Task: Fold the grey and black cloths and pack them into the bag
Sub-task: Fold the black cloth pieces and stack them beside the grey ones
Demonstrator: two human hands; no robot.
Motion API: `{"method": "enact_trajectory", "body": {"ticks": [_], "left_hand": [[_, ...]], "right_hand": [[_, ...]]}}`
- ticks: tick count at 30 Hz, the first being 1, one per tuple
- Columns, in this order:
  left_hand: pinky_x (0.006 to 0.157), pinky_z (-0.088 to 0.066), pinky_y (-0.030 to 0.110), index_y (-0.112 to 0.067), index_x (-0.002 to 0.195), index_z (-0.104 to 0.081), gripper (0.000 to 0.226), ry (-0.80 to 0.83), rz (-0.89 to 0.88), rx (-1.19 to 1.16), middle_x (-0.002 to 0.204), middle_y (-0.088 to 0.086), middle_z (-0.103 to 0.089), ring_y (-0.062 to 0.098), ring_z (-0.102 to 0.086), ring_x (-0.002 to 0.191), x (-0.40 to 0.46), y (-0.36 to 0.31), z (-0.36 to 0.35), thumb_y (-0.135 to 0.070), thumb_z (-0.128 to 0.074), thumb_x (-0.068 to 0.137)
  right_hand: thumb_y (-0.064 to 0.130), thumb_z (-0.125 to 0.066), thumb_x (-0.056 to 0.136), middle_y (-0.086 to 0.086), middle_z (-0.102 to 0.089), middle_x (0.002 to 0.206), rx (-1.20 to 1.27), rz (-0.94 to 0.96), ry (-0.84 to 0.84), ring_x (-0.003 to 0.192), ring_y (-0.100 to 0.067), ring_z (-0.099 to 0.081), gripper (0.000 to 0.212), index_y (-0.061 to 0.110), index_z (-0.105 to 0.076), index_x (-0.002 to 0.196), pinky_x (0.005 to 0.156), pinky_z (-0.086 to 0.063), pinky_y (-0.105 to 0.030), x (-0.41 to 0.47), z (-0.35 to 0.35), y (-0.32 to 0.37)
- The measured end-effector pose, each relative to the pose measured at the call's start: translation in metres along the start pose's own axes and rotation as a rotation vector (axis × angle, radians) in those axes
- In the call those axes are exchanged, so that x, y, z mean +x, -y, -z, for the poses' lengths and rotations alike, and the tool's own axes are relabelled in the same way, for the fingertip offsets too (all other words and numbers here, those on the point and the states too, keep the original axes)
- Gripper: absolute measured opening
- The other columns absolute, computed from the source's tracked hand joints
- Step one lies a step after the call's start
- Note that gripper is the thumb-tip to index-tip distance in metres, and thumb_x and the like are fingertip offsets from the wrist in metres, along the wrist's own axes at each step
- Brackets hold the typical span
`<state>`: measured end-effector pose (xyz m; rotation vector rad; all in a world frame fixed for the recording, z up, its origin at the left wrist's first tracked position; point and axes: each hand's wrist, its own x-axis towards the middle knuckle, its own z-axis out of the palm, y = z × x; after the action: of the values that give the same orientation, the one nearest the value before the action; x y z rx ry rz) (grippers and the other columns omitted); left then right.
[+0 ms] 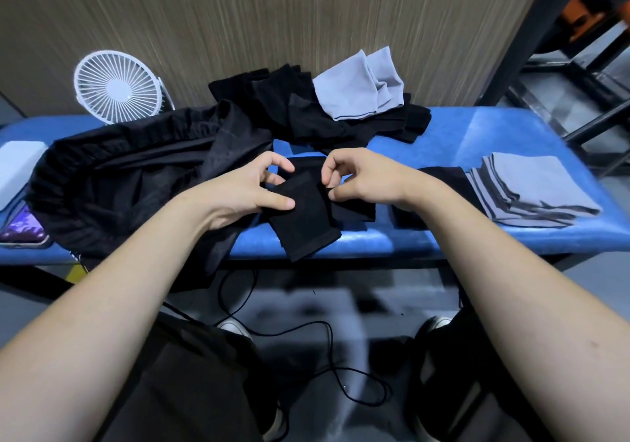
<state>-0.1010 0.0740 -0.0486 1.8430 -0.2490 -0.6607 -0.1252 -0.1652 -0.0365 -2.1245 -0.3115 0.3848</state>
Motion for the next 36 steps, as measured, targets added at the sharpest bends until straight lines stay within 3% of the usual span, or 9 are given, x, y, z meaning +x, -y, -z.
{"method": "enact_trajectory", "body": {"ticks": [3, 8, 15, 20, 24, 27, 30, 33, 36], "left_hand": [[0.074, -0.051, 0.019, -0.028, 0.106, -0.059, 0.047, -0.046, -0.078, 0.191, 0.100, 0.000, -0.055, 0.005, -0.058, 0.072, 0.003, 0.001, 0.000, 0.005, -0.077, 0.079], [0.101, -0.050, 0.042, -0.037, 0.089, -0.068, 0.030, -0.108, -0.195, 0.479, 0.101, 0.001, -0.065, 0.022, -0.063, 0.099, 0.008, 0.003, -0.004, -0.015, -0.083, 0.075], [0.082, -0.042, 0.008, -0.023, 0.100, -0.069, 0.025, -0.187, -0.251, 0.590, 0.106, -0.004, -0.066, -0.002, -0.058, 0.091, 0.015, 0.004, -0.011, -0.012, -0.080, 0.080], [0.078, -0.040, 0.010, -0.023, 0.097, -0.067, 0.024, -0.203, -0.266, 0.620, 0.096, -0.010, -0.061, -0.003, -0.055, 0.087, 0.018, 0.007, -0.010, -0.014, -0.081, 0.080], [0.058, -0.037, 0.005, -0.023, 0.095, -0.072, 0.009, -0.241, -0.195, 0.526, 0.074, -0.018, -0.063, -0.006, -0.055, 0.066, 0.023, 0.008, -0.008, -0.016, -0.068, 0.093], [0.065, -0.040, 0.022, -0.025, 0.091, -0.077, 0.023, -0.200, -0.102, 0.314, 0.074, -0.013, -0.067, 0.004, -0.052, 0.066, 0.022, 0.010, -0.003, -0.033, -0.055, 0.096], [0.076, -0.042, 0.030, -0.024, 0.102, -0.076, 0.029, -0.155, -0.108, 0.231, 0.092, -0.010, -0.069, 0.003, -0.054, 0.082, 0.016, 0.010, 0.000, -0.041, -0.053, 0.101], [0.068, -0.037, 0.022, -0.025, 0.105, -0.074, 0.020, -0.136, -0.181, 0.370, 0.082, -0.018, -0.066, -0.011, -0.052, 0.064, 0.017, 0.012, 0.000, -0.035, -0.058, 0.100], [0.068, -0.037, 0.020, -0.025, 0.110, -0.072, 0.024, -0.129, -0.176, 0.395, 0.084, -0.019, -0.065, -0.015, -0.053, 0.065, 0.017, 0.010, -0.001, -0.021, -0.049, 0.103]], "right_hand": [[-0.002, -0.067, 0.081, -0.006, -0.067, 0.083, -0.042, -0.021, 0.011, 0.068, -0.011, -0.052, 0.018, 0.011, -0.062, 0.092, 0.069, -0.043, -0.024, -0.001, 0.000, 0.000], [-0.001, -0.063, 0.084, -0.001, -0.064, 0.077, -0.032, -0.064, -0.037, 0.061, -0.010, -0.048, 0.014, 0.010, -0.062, 0.092, 0.054, -0.038, -0.019, -0.002, 0.000, -0.002], [0.002, -0.071, 0.084, -0.010, -0.061, 0.084, 0.134, -0.050, -0.036, 0.077, -0.019, -0.049, 0.024, 0.004, -0.062, 0.106, 0.071, -0.041, -0.035, 0.003, -0.006, 0.000], [0.003, -0.069, 0.089, -0.007, -0.062, 0.086, 0.217, -0.024, 0.013, 0.071, -0.012, -0.057, 0.025, -0.001, -0.059, 0.111, 0.070, -0.051, -0.031, 0.006, -0.017, 0.010], [0.018, -0.063, 0.098, -0.017, -0.059, 0.103, 0.309, -0.027, 0.125, 0.077, -0.034, -0.065, 0.030, -0.003, -0.054, 0.116, 0.073, -0.056, -0.045, 0.008, -0.025, 0.015], [0.016, -0.061, 0.099, -0.019, -0.056, 0.106, 0.292, -0.031, 0.125, 0.081, -0.037, -0.066, 0.029, -0.003, -0.053, 0.119, 0.076, -0.054, -0.048, 0.011, -0.027, 0.013], [0.003, -0.059, 0.096, -0.020, -0.056, 0.101, 0.253, -0.025, 0.093, 0.078, -0.033, -0.068, 0.023, -0.003, -0.054, 0.118, 0.072, -0.056, -0.045, 0.013, -0.027, 0.009], [-0.001, -0.063, 0.090, -0.015, -0.068, 0.104, 0.068, 0.035, 0.029, 0.075, -0.017, -0.065, 0.021, 0.004, -0.063, 0.110, 0.064, -0.054, -0.033, 0.017, -0.027, 0.005], [0.006, -0.073, 0.085, 0.001, -0.072, 0.101, -0.074, 0.098, 0.036, 0.072, -0.007, -0.054, 0.026, 0.013, -0.068, 0.109, 0.072, -0.045, -0.018, 0.017, -0.028, 0.004]]}}
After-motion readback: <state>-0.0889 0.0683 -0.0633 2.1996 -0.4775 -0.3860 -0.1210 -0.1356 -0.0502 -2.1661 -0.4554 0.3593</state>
